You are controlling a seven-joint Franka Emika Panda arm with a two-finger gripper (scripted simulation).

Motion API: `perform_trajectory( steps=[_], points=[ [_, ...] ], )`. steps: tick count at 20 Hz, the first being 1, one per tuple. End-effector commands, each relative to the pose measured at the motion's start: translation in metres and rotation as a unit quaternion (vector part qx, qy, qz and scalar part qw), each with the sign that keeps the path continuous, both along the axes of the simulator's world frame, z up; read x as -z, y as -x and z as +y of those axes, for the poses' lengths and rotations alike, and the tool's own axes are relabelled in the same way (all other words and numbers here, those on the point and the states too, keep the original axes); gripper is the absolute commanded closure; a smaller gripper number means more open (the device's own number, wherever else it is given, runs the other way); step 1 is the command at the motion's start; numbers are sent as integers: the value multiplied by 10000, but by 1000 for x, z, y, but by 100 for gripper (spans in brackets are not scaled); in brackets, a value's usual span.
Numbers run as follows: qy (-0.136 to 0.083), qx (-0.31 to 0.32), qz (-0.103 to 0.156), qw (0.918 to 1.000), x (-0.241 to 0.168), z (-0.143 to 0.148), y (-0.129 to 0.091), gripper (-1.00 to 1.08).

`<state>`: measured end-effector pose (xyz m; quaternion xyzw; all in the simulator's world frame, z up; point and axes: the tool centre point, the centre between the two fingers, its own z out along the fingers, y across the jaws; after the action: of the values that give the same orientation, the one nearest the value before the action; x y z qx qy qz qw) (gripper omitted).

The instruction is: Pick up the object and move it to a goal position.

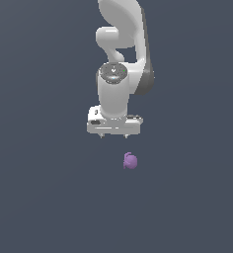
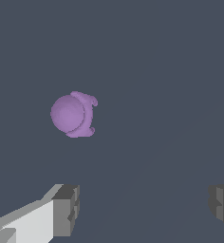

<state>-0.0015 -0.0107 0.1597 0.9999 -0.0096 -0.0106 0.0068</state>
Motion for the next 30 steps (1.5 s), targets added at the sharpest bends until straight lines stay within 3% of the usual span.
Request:
perform_trajectory(
  steps=[1, 9, 16, 30],
  points=[
    [0, 0, 0, 10000, 0, 0, 0, -92],
    [53, -402, 169, 9990, 9, 22, 7, -92],
    [47, -340, 148, 9993, 12, 24, 3, -92],
    [-32, 346, -54, 9994, 56, 64, -45, -92]
  ],
)
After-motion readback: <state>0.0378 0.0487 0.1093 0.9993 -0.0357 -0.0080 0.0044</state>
